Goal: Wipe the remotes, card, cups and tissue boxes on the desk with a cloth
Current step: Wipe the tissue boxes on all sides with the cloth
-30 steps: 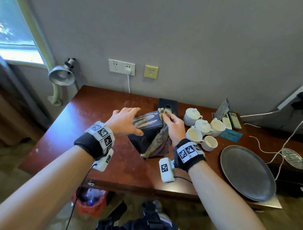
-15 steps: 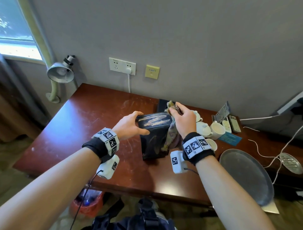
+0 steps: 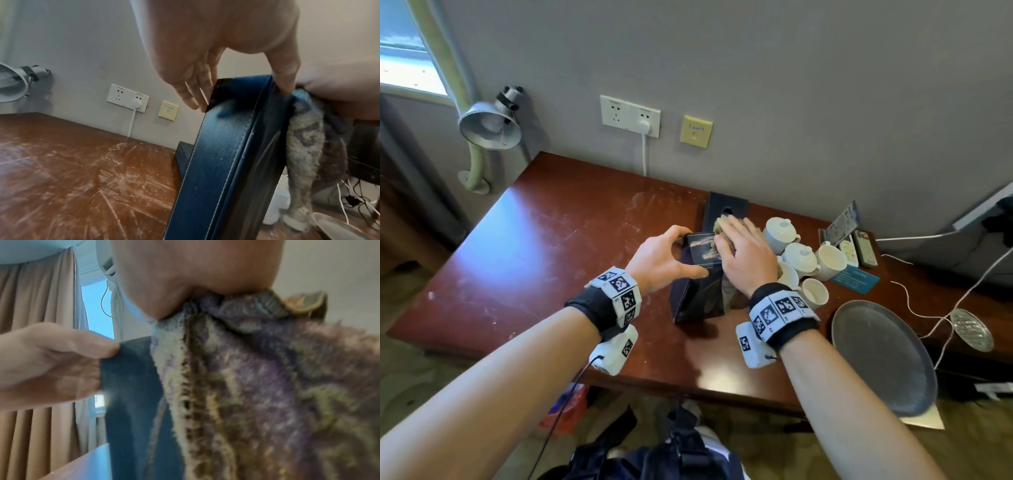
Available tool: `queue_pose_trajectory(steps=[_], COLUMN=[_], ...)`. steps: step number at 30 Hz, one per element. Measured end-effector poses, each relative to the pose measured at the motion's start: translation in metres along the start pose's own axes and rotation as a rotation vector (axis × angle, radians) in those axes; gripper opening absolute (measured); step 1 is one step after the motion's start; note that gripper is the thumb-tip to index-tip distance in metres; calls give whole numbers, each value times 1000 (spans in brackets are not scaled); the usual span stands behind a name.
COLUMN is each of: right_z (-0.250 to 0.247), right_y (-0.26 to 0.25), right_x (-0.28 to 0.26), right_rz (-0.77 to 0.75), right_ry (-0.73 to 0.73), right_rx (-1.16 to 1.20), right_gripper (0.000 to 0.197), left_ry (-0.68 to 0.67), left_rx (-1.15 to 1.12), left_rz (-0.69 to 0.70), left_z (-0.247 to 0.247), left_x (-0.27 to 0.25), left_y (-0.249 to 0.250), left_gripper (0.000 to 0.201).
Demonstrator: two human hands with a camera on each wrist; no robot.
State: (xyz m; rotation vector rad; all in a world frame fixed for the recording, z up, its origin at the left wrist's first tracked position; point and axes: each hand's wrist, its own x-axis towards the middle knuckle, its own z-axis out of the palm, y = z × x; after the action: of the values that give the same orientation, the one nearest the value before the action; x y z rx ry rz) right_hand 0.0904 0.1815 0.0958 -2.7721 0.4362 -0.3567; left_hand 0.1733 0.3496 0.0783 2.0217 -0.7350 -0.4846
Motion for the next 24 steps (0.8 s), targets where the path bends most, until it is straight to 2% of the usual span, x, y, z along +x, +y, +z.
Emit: queue_pose_trajectory(steps=[3, 6, 7, 9, 11, 12, 13, 15, 18, 20, 22, 24], right_z=[15, 7, 1, -13, -16, -14, -9, 2, 3, -5, -14, -13], right_y=[-18, -4, 7, 28, 36, 32, 24, 5, -1, 17, 35, 34], right_x=[-12, -15, -12, -4, 2, 1, 0, -7, -14, -9, -5, -5], right_rz=[-126, -190, -165, -16, 116, 130, 102, -47, -178, -117, 34, 87], right_ry=[67, 0, -22, -45, -22, -1, 20, 44, -10, -31, -9, 30], right_rx=[29, 52, 63, 121, 189, 178, 141, 72, 48, 50, 123, 186], right_gripper=[40, 39, 39, 37, 37, 36, 36, 35, 37, 37, 36, 35], left_ry=[13, 12, 14, 17, 29, 36, 45, 57, 48, 46, 53, 61], left_rx=[-17, -43, -46, -64, -86, -95, -105, -114, -109, -113, -130, -144], left_rz=[18, 18, 14, 2, -5, -8, -9, -2, 5, -3, -13, -21], left_z=[0, 1, 1, 1, 2, 4, 5, 7, 7, 5, 5, 6], left_x=[-2, -1, -1, 0, 0, 0, 0, 0, 0, 1, 1, 1], left_y=[-4, -3, -2, -2, -3, -4, -5, -6, -5, -5, -5, -5], left_gripper=[80, 74, 73, 72, 73, 73, 73, 73, 72, 71, 70, 68])
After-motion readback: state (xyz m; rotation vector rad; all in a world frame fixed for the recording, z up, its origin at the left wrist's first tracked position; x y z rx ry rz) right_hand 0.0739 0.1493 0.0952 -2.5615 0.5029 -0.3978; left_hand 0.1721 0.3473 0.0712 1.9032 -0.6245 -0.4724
